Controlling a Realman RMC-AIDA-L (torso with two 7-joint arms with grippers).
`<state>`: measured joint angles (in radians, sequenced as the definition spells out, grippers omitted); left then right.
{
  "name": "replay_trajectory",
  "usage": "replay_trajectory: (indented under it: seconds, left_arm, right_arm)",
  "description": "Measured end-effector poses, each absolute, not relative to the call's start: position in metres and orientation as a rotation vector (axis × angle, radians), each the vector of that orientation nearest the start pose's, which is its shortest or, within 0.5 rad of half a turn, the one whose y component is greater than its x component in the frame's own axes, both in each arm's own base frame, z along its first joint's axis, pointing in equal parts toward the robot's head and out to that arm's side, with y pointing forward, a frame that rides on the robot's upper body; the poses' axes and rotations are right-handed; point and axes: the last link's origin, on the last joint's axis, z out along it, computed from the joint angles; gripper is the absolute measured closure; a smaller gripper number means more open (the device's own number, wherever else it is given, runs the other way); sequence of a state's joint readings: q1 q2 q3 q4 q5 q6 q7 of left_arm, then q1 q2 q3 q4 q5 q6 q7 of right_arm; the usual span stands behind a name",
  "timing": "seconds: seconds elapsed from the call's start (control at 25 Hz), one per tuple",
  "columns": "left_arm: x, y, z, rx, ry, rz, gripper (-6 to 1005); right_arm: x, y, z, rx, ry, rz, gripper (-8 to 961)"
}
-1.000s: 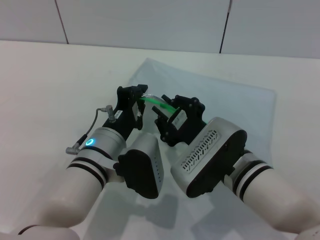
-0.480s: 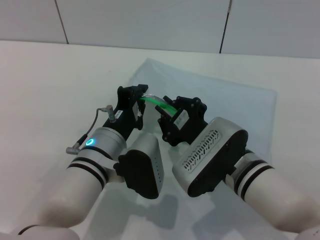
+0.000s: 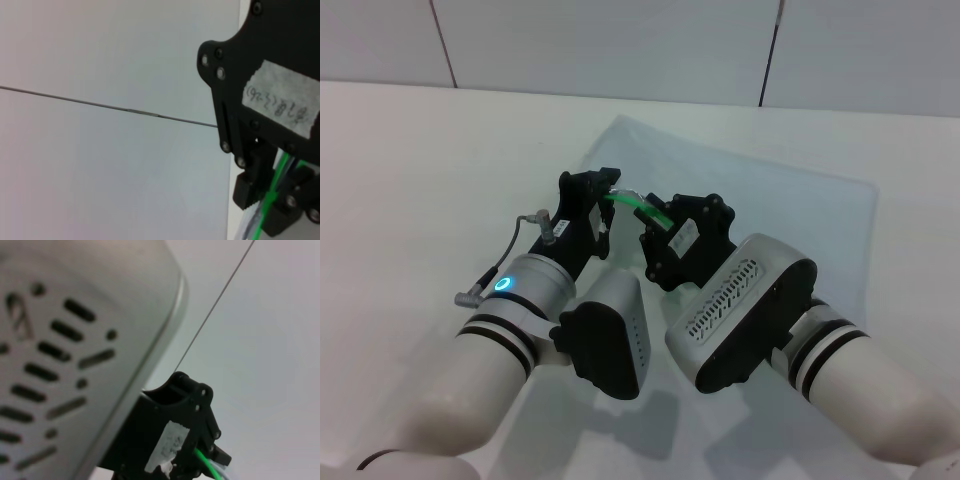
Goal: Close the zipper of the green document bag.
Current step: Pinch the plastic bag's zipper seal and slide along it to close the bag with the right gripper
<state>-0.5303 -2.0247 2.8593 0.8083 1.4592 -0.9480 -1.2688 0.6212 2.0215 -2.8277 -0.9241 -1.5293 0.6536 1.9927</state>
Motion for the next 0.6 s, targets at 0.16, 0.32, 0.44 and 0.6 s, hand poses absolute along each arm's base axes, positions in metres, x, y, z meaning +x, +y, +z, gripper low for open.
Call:
replay_trajectory:
  seconds: [0.16,0.32,0.44,0.6]
  left_arm:
    - [-0.2160,0.3220,-0.1117,-1.785,0.653,0.297,934]
    - [-0.2158,0.3220,-0.1117,-1.785,0.654,0.297,933]
    - [-0.2157,0.3219,-0.1118,-1.785,0.655,0.297,933]
    - [-0.2152,0.3219,-0.1117,-1.783,0.655,0.295,933]
  right_arm:
    - [0.1613,0.3149,-0.1526,-2.198,-0.057,0.287,798]
    - [0.1617,0.3148,-0.1526,-2.197,-0.059,0.285,813]
    - [0.1625,0.3154,-0.1524,-2.196,-0.060,0.282,835]
    - [0.1635,0.3158,-0.1521,-2.195,-0.060,0.278,865]
